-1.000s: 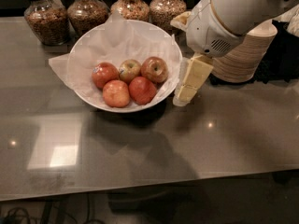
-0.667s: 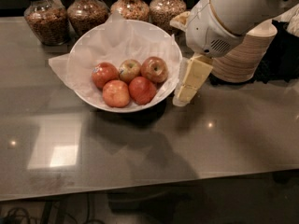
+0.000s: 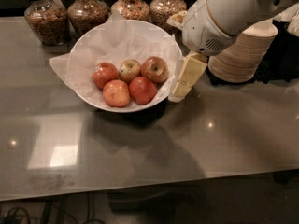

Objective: Pick apple from white bowl

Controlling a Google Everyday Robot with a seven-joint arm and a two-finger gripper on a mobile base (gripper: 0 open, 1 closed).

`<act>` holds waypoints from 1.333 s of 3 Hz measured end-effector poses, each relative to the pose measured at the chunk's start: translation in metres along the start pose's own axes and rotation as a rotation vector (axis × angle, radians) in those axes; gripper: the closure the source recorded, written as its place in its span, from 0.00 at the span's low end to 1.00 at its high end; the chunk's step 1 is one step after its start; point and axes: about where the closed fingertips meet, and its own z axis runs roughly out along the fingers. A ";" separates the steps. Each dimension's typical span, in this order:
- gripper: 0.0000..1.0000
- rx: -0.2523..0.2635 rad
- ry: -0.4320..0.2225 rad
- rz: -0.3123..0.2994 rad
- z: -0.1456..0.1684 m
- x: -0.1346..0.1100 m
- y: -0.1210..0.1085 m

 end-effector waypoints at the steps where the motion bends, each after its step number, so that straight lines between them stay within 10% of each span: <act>1: 0.01 -0.010 -0.016 -0.016 0.010 -0.002 -0.010; 3: 0.27 -0.040 -0.037 -0.036 0.028 0.002 -0.022; 4: 0.25 -0.069 -0.055 -0.050 0.051 0.007 -0.026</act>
Offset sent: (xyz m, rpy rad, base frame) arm 0.0346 0.0097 -0.0142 0.0201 0.0174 0.0594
